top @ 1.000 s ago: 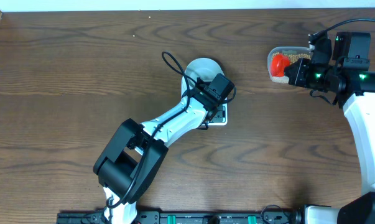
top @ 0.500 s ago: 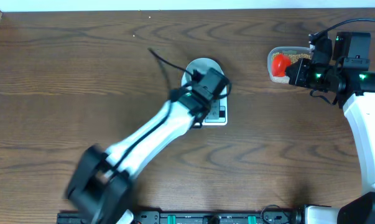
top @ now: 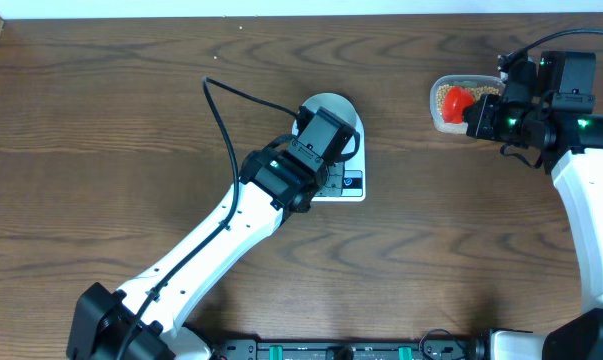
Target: Scoop item into bowl and weigh 50g on scale
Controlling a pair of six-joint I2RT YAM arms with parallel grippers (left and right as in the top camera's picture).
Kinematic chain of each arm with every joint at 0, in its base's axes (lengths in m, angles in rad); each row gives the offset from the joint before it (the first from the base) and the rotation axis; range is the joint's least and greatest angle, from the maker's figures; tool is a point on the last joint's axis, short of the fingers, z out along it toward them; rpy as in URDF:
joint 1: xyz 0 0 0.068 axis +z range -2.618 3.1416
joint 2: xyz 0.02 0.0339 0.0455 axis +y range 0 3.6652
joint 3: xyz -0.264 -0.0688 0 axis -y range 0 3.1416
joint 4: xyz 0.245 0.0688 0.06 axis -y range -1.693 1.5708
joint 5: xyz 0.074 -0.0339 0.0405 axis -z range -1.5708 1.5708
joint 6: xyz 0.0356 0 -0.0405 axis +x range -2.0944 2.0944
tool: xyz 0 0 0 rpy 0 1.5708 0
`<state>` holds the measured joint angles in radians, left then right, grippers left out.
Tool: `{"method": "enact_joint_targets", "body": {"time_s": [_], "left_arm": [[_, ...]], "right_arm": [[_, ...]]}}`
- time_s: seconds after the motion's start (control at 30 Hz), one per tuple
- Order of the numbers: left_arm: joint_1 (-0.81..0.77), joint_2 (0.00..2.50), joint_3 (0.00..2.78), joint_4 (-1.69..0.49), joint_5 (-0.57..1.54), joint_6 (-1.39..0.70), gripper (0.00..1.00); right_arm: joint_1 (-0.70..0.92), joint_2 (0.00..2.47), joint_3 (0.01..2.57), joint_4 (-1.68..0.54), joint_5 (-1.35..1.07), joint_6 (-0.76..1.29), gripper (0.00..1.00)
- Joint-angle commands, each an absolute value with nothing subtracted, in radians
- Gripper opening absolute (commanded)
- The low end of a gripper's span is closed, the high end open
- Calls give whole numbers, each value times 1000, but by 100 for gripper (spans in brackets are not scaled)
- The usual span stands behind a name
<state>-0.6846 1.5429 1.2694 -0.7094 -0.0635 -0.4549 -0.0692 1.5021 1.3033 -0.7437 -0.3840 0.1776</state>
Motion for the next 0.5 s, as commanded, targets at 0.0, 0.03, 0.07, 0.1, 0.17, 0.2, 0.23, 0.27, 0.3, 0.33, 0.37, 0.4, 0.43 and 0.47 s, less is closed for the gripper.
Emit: {"method": "enact_joint_targets", "body": {"time_s": [0.0,0.03,0.07,0.1,0.17,0.2,0.23,0.27,0.3,0.33,0.37,0.4,0.43,0.47], "left_arm": [[-682,1549,1261,-714,-84,-385,7],[-682,1549,1260,-714,-84,-385,7],[-682,1549,1260,-713,-84,-385,7],[-682,1551,1260,-710,-84,-385,8],[-682,1560,1260,-704,-84,-385,7],[-682,1568,1260,-702,-84,-385,7],[-682,1582,1260,-701,-84,-385,8],[-682,1593,1260,-699,-84,-385,8],[-682,1604,1260,-695,-84,-385,8],[-682,1620,1260,-687,-83,-385,8],[-682,1634,1260,-677,-83,-385,7],[-682,1652,1260,-662,-83,-385,7],[-682,1670,1260,-647,-83,-386,8],[-682,1687,1261,-630,-83,-386,7]], "right_arm": [[-75,1483,1323,-744,-375,162,1],[-75,1483,1323,-744,-375,162,1],[-75,1483,1323,-744,-375,162,1],[-75,1483,1323,-744,-372,162,1],[-75,1483,1323,-744,-372,162,1],[-75,1483,1323,-744,-372,162,1],[-75,1483,1323,-744,-371,159,1],[-75,1483,1323,-744,-370,159,1],[-75,1483,1323,-744,-368,159,1],[-75,1483,1323,-744,-367,159,1],[-75,1483,1323,-744,-367,159,1],[-75,1483,1323,-744,-364,159,1],[-75,1483,1323,-744,-364,159,1],[-75,1483,1323,-744,-364,159,1]]}}
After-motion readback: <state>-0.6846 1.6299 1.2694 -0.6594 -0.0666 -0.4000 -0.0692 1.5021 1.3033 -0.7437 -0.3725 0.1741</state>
